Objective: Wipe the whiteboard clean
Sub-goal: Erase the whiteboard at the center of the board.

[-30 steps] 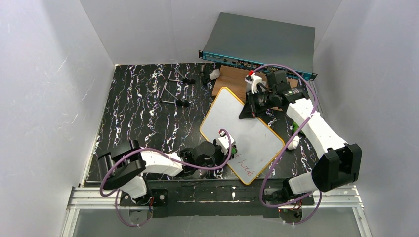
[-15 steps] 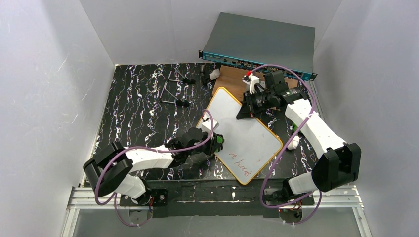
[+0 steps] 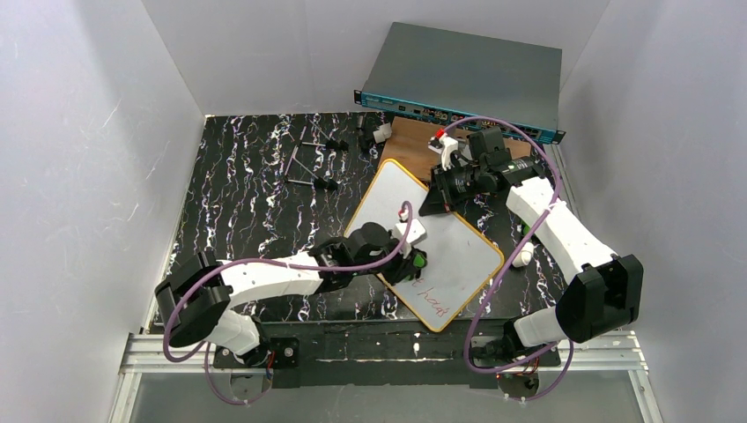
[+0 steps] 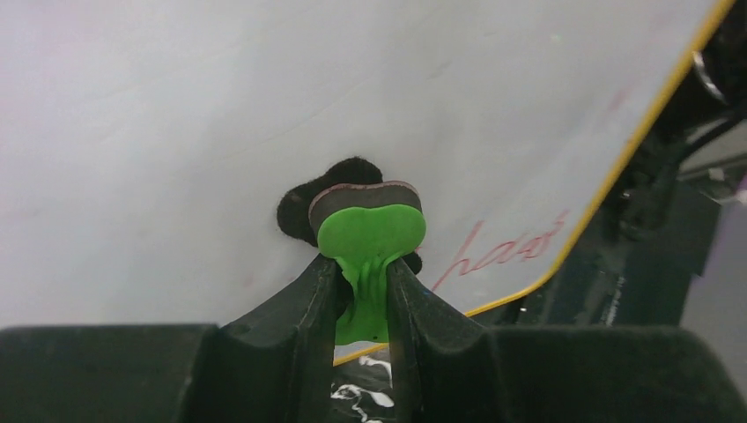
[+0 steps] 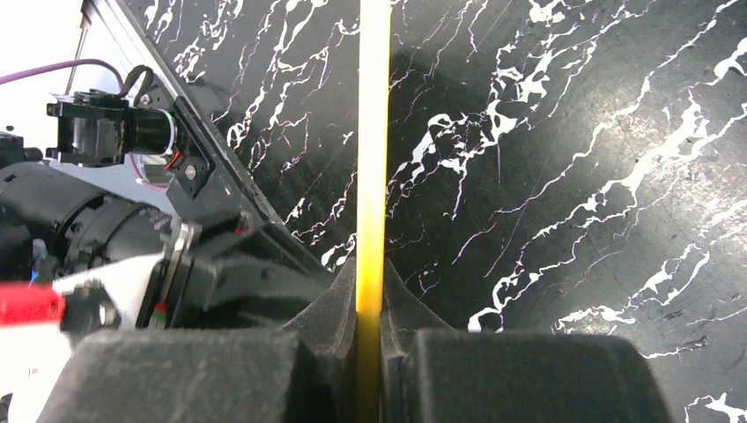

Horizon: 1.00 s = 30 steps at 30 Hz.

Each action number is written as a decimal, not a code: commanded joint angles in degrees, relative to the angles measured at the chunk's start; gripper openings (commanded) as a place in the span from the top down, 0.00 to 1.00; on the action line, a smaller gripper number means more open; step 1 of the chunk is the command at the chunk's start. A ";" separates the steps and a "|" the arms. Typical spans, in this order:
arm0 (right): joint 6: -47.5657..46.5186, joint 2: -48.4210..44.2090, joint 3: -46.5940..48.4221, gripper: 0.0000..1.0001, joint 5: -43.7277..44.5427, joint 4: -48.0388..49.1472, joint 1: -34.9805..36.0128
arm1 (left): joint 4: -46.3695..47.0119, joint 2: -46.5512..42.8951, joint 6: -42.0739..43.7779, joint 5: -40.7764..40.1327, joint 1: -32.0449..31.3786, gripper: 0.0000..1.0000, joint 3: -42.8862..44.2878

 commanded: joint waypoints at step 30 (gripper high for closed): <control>-1.96 -0.54 0.18 0.99 -3.39 5.09 0.55 | 20.58 5.15 -4.59 -7.25 -4.70 1.00 -10.86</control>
